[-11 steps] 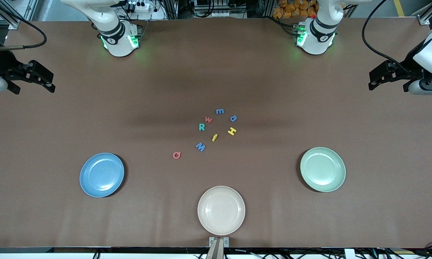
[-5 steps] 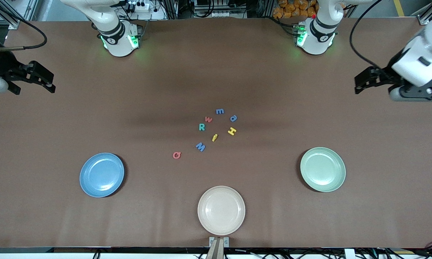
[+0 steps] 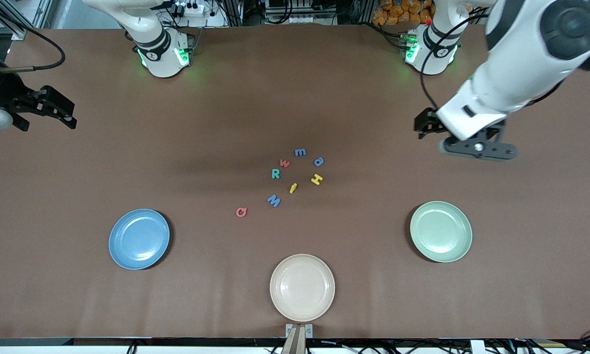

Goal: Sort uppercase to blue plate, lowercase to green plate
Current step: 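Reach the right gripper to the pink Q while the left gripper reaches the blue e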

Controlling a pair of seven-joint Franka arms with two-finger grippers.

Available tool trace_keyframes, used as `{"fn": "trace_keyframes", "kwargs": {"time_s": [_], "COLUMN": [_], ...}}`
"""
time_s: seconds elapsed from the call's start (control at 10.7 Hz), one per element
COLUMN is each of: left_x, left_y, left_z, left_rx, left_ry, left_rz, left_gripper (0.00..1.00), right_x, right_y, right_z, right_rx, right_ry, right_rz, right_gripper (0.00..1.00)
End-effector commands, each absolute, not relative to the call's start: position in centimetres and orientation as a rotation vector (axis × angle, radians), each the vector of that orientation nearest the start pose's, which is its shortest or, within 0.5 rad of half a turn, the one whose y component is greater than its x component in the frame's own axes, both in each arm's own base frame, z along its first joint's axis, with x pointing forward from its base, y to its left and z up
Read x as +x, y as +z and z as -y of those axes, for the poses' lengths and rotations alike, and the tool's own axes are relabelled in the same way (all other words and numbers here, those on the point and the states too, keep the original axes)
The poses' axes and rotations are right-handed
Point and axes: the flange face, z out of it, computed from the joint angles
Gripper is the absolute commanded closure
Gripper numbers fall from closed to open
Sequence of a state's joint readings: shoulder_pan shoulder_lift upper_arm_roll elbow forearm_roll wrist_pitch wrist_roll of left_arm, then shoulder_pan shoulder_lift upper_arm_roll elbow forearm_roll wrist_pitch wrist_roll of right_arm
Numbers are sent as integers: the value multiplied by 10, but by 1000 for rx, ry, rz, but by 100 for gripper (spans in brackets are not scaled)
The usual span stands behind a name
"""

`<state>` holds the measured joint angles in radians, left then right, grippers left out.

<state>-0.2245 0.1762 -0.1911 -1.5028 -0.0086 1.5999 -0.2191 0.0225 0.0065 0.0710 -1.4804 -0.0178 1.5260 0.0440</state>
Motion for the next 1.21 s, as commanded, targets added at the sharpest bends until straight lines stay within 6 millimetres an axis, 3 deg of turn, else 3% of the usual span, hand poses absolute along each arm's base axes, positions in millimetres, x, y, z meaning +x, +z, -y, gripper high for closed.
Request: {"fn": "trace_keyframes", "kwargs": {"time_s": [0.0, 0.19, 0.28, 0.37, 0.65, 0.75, 0.93, 1.12], "left_x": [551, 537, 523, 515, 477, 471, 464, 458], "left_y": [515, 470, 454, 433, 344, 324, 298, 271], "left_z": [274, 293, 315, 323, 360, 373, 393, 409], "left_rx": [-3141, -3131, -3126, -3124, -3150, -3092, -2992, -2994], "left_ry": [165, 176, 188, 192, 80, 31, -4, -25], "left_rz": [-361, -400, -469, -503, -668, -779, -936, -1043], "left_gripper": [0, 0, 0, 0, 0, 0, 0, 0], "right_x": [559, 573, 582, 594, 622, 629, 639, 650], "right_y": [644, 623, 609, 585, 517, 495, 444, 392], "right_z": [-51, -57, -63, -75, -143, -164, -212, -236], "right_rx": [-3146, -3144, -3143, -3142, -3155, -3153, -3156, -3153], "right_ry": [-30, -13, 6, 45, 66, 64, 51, 33], "right_rz": [69, 82, 98, 108, 15, -29, -97, -206], "right_gripper": [0, 0, 0, 0, 0, 0, 0, 0]}}
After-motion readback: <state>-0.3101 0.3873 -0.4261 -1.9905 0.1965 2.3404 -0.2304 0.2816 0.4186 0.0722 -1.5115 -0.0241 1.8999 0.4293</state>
